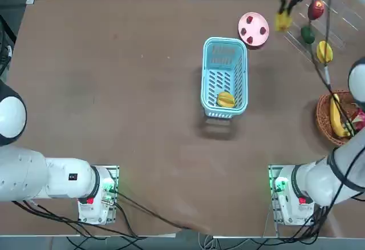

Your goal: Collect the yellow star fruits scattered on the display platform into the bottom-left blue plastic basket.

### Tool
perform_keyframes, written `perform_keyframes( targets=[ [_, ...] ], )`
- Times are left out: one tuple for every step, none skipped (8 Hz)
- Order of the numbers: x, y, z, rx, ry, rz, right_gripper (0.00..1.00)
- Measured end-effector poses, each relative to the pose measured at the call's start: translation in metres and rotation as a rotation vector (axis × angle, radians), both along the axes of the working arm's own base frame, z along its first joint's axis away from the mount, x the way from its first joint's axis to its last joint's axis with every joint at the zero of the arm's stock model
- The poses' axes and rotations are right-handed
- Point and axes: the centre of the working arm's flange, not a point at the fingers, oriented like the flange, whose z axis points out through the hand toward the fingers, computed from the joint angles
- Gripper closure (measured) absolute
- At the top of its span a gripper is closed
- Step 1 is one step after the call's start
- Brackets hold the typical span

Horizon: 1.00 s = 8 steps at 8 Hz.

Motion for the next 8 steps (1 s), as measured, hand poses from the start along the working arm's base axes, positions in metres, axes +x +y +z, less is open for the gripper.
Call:
perform_keyframes(
  targets=[
    [-0.022,0.058,-0.006,-0.023,-0.025,-0.053,0.78],
    [-0.045,0.105,-0.017,-0.024,-0.070,-0.097,0.78],
    [-0.071,0.136,-0.032,-0.007,-0.113,-0.126,0.78],
    [-0.096,0.150,-0.048,0.008,-0.131,-0.131,0.78],
    [-0.122,0.159,-0.065,0.011,-0.124,-0.109,0.78],
    [-0.144,0.167,-0.081,0.003,-0.107,-0.083,0.80],
    [-0.160,0.174,-0.094,-0.009,-0.091,-0.068,0.75],
    [-0.167,0.177,-0.100,-0.018,-0.084,-0.072,0.60]
  ],
)
